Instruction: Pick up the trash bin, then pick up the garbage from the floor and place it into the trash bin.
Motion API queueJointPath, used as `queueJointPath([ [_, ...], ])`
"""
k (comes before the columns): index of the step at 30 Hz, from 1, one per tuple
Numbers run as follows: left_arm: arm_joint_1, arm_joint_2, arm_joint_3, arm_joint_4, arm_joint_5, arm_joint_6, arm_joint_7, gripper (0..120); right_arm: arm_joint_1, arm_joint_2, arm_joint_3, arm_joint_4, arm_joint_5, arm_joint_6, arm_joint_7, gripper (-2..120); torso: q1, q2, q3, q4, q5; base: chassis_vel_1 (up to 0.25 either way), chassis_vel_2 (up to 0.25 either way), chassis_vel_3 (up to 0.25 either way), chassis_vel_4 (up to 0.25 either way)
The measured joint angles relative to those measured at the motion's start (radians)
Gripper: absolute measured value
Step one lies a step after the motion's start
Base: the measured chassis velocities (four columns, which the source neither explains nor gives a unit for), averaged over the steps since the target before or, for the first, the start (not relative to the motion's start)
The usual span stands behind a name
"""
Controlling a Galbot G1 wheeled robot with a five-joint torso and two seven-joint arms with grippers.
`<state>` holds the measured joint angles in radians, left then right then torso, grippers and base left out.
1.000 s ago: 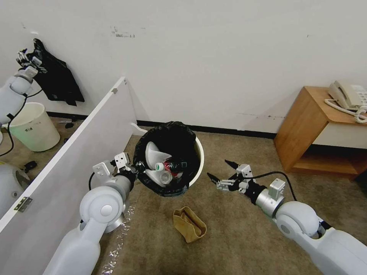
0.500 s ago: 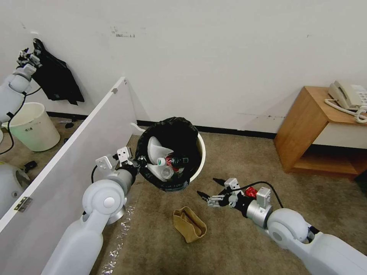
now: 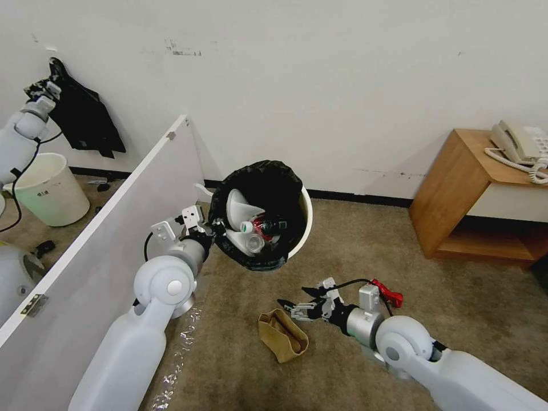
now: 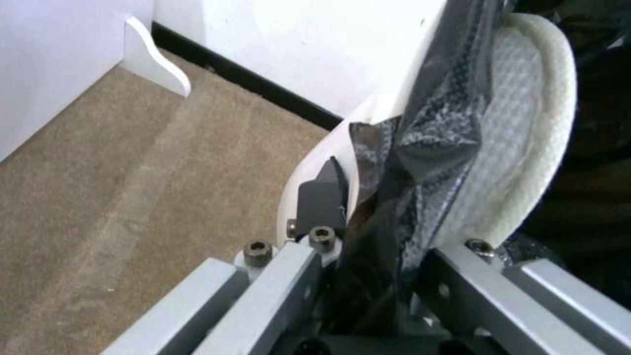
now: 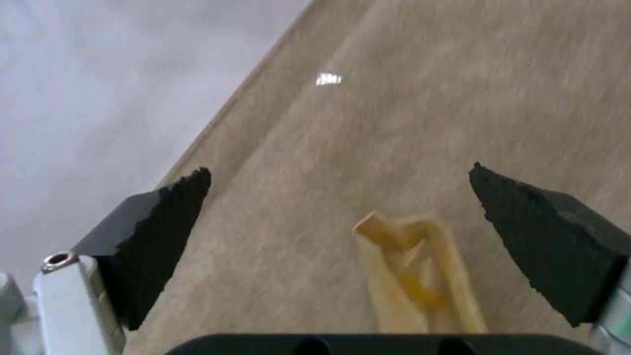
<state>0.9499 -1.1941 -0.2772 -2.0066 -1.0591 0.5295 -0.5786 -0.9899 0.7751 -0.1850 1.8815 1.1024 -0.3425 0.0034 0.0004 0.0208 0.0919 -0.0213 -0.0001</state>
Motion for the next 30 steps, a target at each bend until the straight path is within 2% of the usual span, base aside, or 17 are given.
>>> queueJointPath([
  [6,0.001,-0.005,-0.004,0.001,0.013,-0.002,0.007,1,0.025,0.029,-0.031,-0.016,0.124,-0.070,0.068,100,0.000,0.000,0.000,0.0000,0.0000,0.000,0.000,0.000,0.000],
  [19,0.009,-0.011,-0.024,0.002,0.027,-0.002,0.013,1,0.067,0.025,-0.076,-0.030,0.260,-0.227,0.177,100,0.000,0.000,0.000,-0.0002,0.0000,0.000,0.000,0.000,0.000],
  [30,0.042,-0.006,-0.057,-0.019,0.034,-0.002,0.024,1,0.096,0.019,-0.120,-0.065,0.294,-0.264,0.206,100,0.000,0.000,0.000,-0.0001,0.0000,0.000,0.000,0.000,0.000],
])
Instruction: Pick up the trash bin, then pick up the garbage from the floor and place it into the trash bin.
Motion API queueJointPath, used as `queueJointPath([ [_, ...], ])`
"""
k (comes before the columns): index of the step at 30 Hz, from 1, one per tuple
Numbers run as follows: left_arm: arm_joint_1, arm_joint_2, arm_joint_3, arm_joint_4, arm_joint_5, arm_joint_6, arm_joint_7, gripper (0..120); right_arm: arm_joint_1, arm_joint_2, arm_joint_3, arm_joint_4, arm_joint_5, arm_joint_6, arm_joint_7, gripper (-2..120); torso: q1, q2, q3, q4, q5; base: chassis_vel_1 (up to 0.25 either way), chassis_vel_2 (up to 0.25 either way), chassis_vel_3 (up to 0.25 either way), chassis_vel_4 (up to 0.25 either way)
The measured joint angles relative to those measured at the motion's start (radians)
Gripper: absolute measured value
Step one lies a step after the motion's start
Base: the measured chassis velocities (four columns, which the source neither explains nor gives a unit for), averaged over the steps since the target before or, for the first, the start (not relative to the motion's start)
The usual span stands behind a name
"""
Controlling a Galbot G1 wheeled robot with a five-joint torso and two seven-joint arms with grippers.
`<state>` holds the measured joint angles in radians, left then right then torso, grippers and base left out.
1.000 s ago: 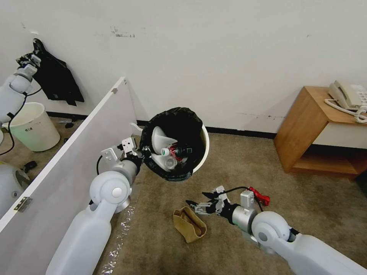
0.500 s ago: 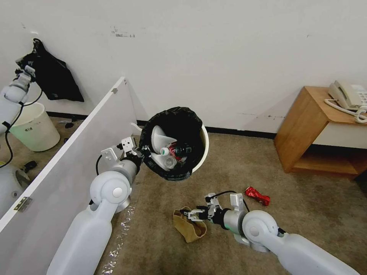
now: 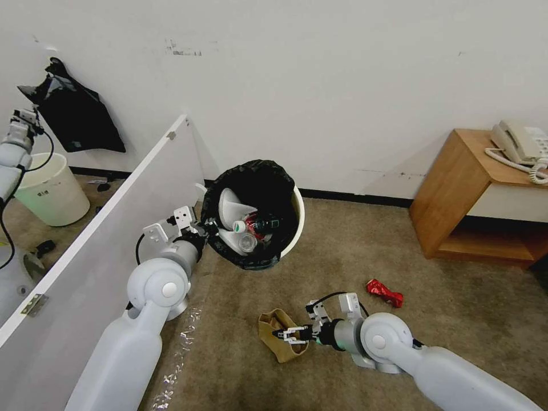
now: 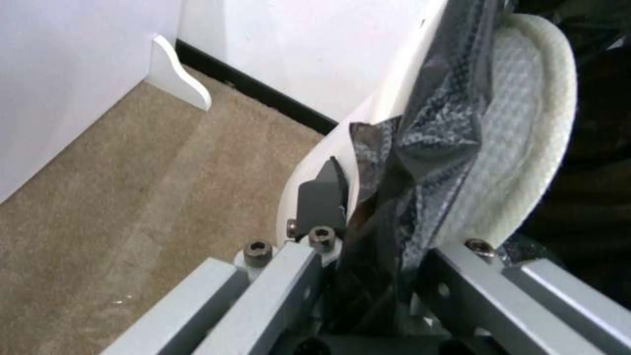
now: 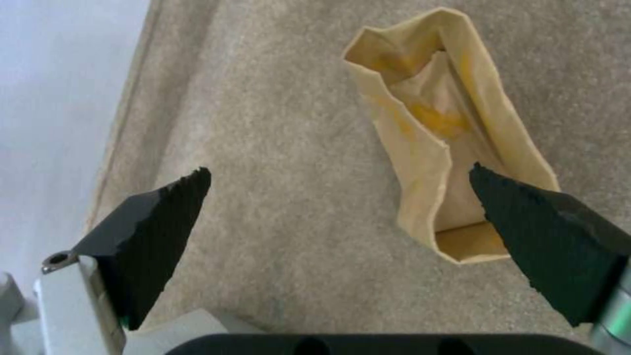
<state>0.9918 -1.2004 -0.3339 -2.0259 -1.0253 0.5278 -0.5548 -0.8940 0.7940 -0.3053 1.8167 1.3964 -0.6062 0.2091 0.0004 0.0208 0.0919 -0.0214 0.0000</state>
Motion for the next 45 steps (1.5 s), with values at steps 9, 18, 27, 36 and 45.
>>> queueJointPath([
  [9,0.013,0.005,0.000,-0.008,0.002,0.000,0.008,1,-0.002,0.006,0.015,-0.050,-0.017,0.006,-0.006,100,0.000,0.000,0.000,0.0000,0.0000,0.000,0.000,0.000,0.000],
  [18,0.026,0.005,0.001,-0.020,0.005,0.000,0.012,1,0.011,0.035,0.010,-0.135,-0.047,0.022,-0.029,100,0.000,0.000,0.000,0.0000,-0.0001,0.000,0.000,0.000,0.000],
  [27,0.031,0.008,0.005,-0.027,0.006,-0.001,0.013,1,0.017,0.076,-0.009,-0.193,-0.068,0.035,-0.034,100,0.000,0.000,0.000,-0.0001,0.0000,0.000,0.000,0.000,0.000],
  [36,0.044,0.017,-0.003,-0.045,0.001,-0.004,0.014,1,0.023,0.135,-0.041,-0.260,-0.095,0.051,-0.018,100,0.000,0.000,0.000,0.0000,0.0000,0.000,0.000,0.000,0.000],
  [45,0.060,0.023,-0.010,-0.061,0.000,-0.006,0.016,1,0.039,0.162,-0.051,-0.319,-0.117,0.064,-0.016,100,0.000,0.000,0.000,0.0001,-0.0001,0.000,0.000,0.000,0.000],
])
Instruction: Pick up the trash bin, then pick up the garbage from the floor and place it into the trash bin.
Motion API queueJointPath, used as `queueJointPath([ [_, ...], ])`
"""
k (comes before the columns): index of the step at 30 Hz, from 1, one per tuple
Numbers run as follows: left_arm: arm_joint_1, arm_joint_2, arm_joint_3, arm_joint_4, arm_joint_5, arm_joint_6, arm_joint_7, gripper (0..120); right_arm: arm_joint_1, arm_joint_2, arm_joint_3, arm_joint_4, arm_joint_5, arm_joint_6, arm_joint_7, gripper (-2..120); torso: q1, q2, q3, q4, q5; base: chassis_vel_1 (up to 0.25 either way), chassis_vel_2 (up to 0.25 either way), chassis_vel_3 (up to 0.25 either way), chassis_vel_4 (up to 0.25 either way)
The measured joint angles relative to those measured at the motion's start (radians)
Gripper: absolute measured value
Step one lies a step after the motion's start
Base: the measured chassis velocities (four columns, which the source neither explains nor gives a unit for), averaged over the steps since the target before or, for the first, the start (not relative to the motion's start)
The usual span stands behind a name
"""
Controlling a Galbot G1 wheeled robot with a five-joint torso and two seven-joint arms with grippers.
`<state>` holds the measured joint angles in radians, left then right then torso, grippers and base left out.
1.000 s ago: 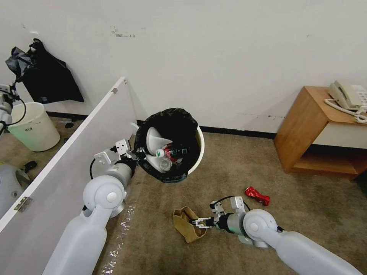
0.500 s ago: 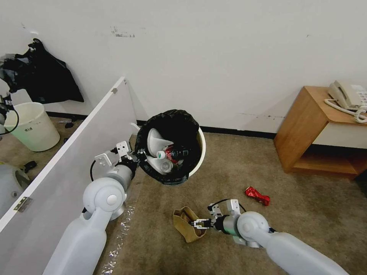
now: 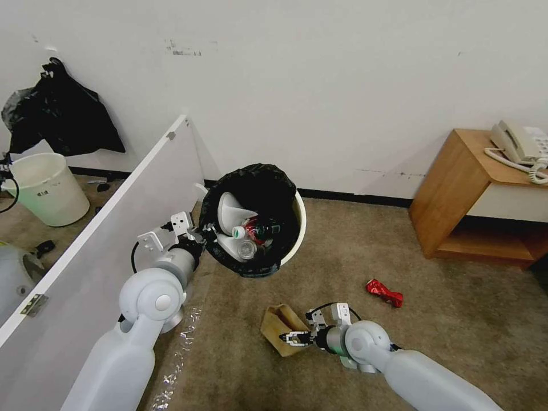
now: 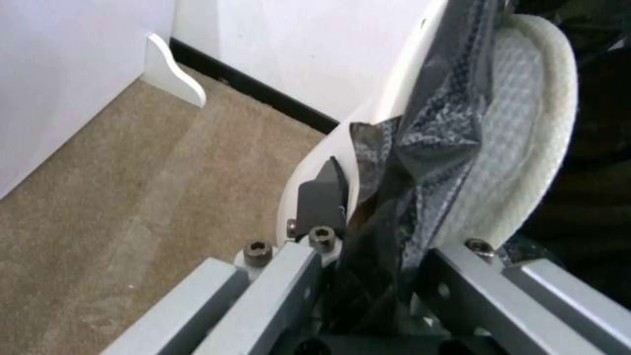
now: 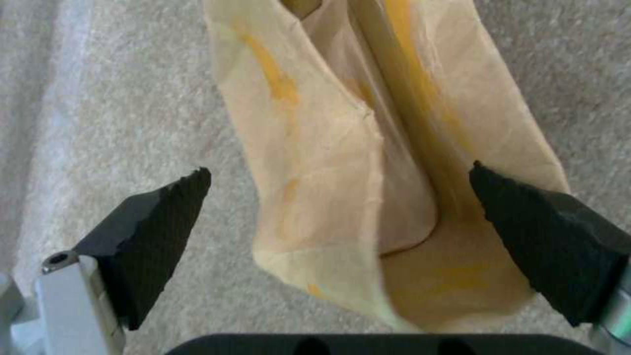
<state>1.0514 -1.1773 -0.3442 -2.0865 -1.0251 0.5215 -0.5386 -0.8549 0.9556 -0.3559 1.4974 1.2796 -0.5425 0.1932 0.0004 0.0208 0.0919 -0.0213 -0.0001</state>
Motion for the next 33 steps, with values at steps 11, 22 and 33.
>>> queueJointPath([
  [11,0.010,0.003,0.000,-0.012,0.000,-0.006,0.002,1,0.002,0.019,-0.001,-0.026,-0.013,0.022,0.017,100,0.000,0.000,0.000,-0.0001,0.0000,0.000,0.000,0.000,0.000],
  [22,0.012,0.009,0.000,-0.013,-0.007,-0.012,0.006,1,0.029,0.049,-0.022,-0.057,-0.018,0.048,0.039,79,0.000,0.000,0.000,0.0000,0.0000,0.000,0.000,0.000,0.000],
  [33,0.009,0.010,0.000,-0.009,-0.011,-0.014,0.006,1,0.034,0.061,-0.026,-0.062,-0.011,0.062,0.045,41,0.000,0.000,0.000,0.0000,0.0001,0.000,0.000,0.000,0.000],
])
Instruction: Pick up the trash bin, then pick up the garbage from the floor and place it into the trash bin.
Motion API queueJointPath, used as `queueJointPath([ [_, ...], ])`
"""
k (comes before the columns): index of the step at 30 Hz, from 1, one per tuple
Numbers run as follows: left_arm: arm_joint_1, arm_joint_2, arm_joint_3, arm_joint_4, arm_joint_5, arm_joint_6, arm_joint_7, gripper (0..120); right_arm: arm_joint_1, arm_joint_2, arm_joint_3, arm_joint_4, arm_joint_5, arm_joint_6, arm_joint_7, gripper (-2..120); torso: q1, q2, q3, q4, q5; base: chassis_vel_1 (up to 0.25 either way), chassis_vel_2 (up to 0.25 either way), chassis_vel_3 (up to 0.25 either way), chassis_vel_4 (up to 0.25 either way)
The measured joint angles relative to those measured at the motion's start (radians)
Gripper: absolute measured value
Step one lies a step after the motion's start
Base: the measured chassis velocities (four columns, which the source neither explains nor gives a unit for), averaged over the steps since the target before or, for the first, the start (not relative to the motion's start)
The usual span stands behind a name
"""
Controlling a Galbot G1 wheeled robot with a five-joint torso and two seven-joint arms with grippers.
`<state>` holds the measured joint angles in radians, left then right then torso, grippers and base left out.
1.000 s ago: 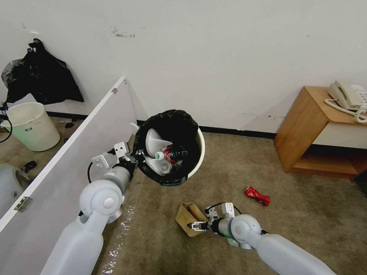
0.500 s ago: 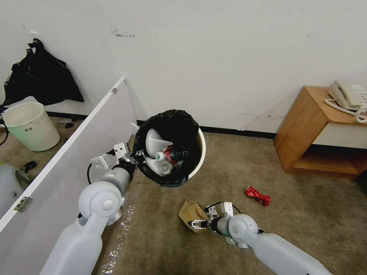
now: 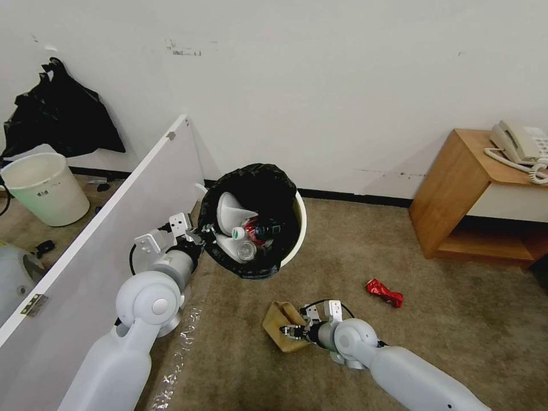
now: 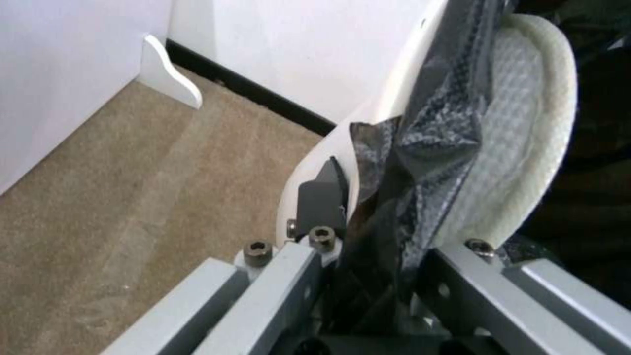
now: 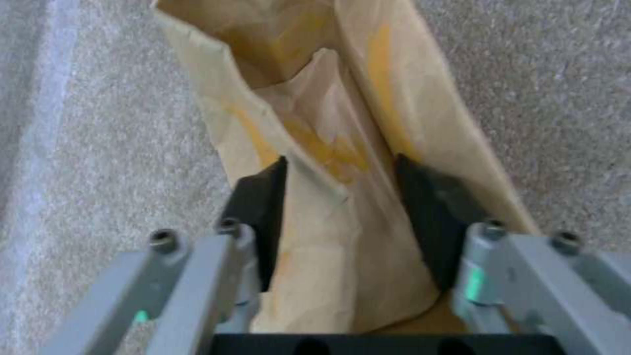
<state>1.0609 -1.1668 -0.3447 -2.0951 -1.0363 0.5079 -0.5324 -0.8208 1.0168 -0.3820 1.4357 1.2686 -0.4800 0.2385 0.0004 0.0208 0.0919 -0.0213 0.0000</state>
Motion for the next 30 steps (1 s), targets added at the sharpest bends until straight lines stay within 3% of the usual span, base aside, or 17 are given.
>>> queueJointPath([
  [11,0.000,-0.012,0.008,0.008,0.007,0.000,0.000,1,-0.017,-0.003,0.017,-0.016,0.007,0.004,0.002,0,0.000,0.000,0.000,-0.0001,0.0000,0.000,0.000,0.000,0.000],
  [30,0.006,-0.031,0.015,0.017,0.024,0.009,-0.004,1,-0.032,0.016,0.051,-0.060,0.005,0.022,-0.015,0,0.000,0.000,0.000,-0.0001,0.0001,0.000,0.000,0.000,0.000],
])
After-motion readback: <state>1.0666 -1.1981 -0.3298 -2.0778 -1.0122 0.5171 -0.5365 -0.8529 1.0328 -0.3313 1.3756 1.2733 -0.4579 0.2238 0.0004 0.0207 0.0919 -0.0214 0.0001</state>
